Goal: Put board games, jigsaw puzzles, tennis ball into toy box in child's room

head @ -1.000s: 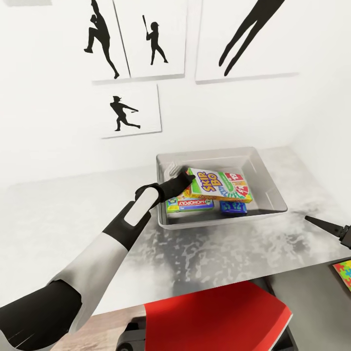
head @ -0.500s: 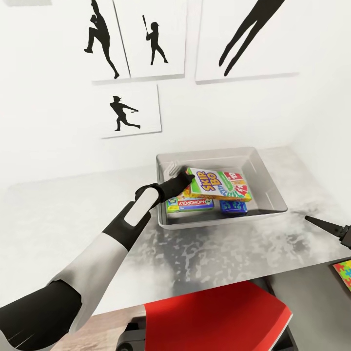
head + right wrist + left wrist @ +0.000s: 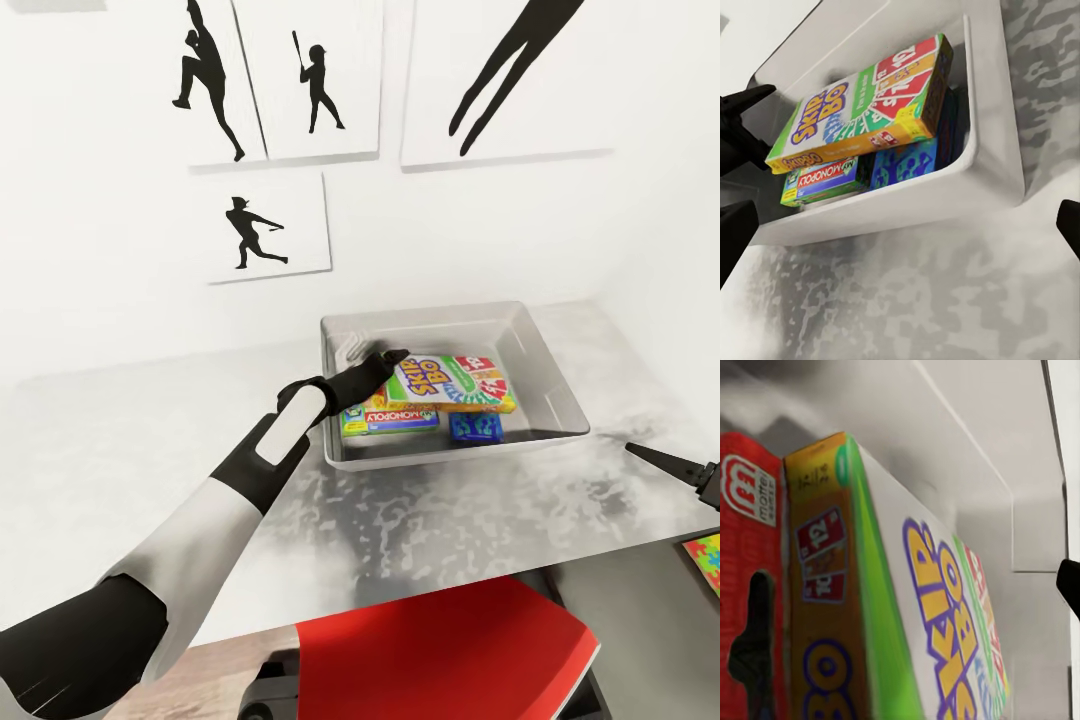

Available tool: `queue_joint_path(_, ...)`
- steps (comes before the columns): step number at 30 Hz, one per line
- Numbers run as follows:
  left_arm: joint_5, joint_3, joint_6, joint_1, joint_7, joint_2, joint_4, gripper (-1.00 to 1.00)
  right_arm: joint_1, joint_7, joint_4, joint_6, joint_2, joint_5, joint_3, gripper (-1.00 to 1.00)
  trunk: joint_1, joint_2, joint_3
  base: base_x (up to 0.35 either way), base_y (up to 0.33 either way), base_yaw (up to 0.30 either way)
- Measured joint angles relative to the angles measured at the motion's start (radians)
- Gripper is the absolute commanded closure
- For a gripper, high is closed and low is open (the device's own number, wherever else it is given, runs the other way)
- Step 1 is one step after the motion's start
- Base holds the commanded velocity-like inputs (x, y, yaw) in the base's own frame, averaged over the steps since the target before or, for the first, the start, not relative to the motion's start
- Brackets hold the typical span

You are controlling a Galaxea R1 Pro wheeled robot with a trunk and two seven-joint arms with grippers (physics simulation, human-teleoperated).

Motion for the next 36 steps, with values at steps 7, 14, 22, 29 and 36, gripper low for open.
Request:
queue_joint_path(7, 0.005, 0.000, 0.000, -0.001, 0.001, 0.000, 0.000, -1.00, 0.000, 0.000, 0.000, 0.000, 0.000, 0.000, 0.000, -1.00, 0.000, 0.000, 0.000, 0.000, 0.000, 0.000)
queue_joint_path(14, 0.008, 0.000, 0.003, -0.001, 0.005, 0.000, 0.000, -1.00, 0.000, 0.000, 0.000, 0.000, -0.001, 0.000, 0.000, -1.00, 0.000, 0.000, 0.000, 0.000, 0.000, 0.000)
queue_joint_path(22, 0.014, 0.000, 0.008, -0.002, 0.059, 0.000, -0.014, -1.00, 0.000, 0.000, 0.000, 0.000, -0.001, 0.000, 0.000, -1.00, 0.000, 0.000, 0.000, 0.000, 0.000, 0.000)
queue_joint_path(29, 0.055, 0.000, 0.012, -0.001, 0.119, 0.001, -0.062, -1.00, 0.000, 0.000, 0.000, 0.000, -0.001, 0.000, 0.000, -1.00, 0.000, 0.000, 0.000, 0.000, 0.000, 0.000)
queue_joint_path(36, 0.147, 0.000, 0.020, 0.001, 0.219, 0.004, -0.132, -1.00, 0.000, 0.000, 0.000, 0.000, -0.001, 0.000, -0.001, -1.00, 0.000, 0.000, 0.000, 0.000, 0.000, 0.000)
